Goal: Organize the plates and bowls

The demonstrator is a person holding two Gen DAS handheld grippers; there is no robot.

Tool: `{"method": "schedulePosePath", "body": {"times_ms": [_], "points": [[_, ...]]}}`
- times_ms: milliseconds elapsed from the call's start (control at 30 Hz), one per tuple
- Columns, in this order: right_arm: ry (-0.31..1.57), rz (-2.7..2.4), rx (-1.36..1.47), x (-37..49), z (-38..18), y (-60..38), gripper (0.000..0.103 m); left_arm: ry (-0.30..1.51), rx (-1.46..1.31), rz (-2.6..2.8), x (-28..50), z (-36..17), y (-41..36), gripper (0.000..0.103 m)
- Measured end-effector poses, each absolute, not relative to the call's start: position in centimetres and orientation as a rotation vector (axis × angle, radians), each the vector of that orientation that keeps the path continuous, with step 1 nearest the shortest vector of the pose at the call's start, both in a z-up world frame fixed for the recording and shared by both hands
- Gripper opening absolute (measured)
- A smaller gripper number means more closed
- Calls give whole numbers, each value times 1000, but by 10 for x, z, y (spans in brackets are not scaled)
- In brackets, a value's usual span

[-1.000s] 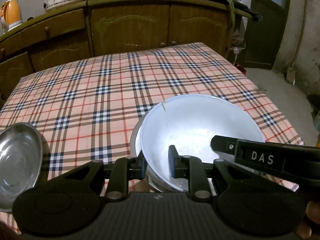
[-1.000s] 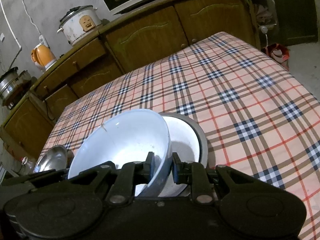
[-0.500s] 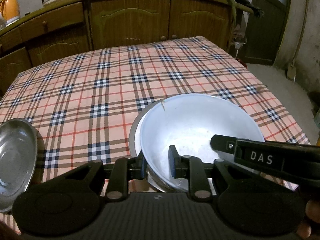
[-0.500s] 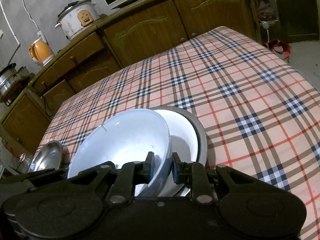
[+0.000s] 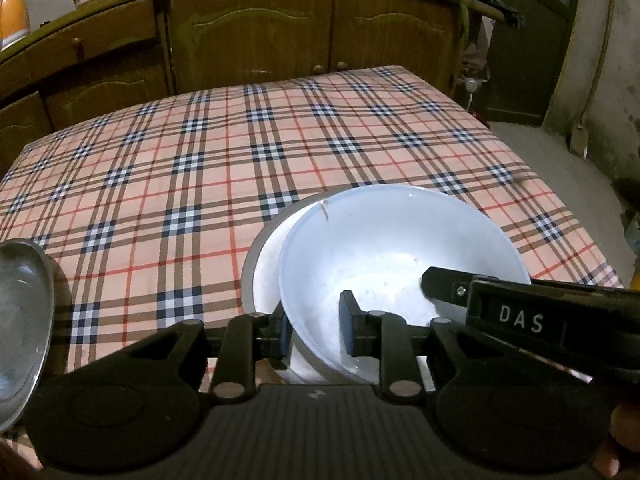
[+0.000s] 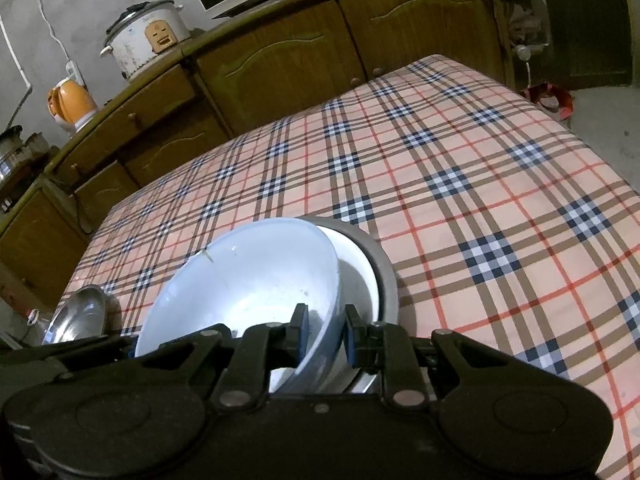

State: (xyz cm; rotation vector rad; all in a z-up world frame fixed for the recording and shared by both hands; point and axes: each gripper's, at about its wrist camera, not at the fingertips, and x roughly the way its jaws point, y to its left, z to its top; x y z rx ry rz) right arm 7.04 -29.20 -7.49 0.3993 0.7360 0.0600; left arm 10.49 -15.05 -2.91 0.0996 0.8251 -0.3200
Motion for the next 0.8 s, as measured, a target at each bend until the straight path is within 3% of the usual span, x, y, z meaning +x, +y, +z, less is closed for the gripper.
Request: {"method": "schedulePosePath", "body": {"times_ms": [600,800], "points": [[785,49,426,71,-67,-295,29,823,88,-315,107,-32,-151,30],[795,35,403,74,-58,-293,40,822,89,-311,107,-33,-151,27]]}}
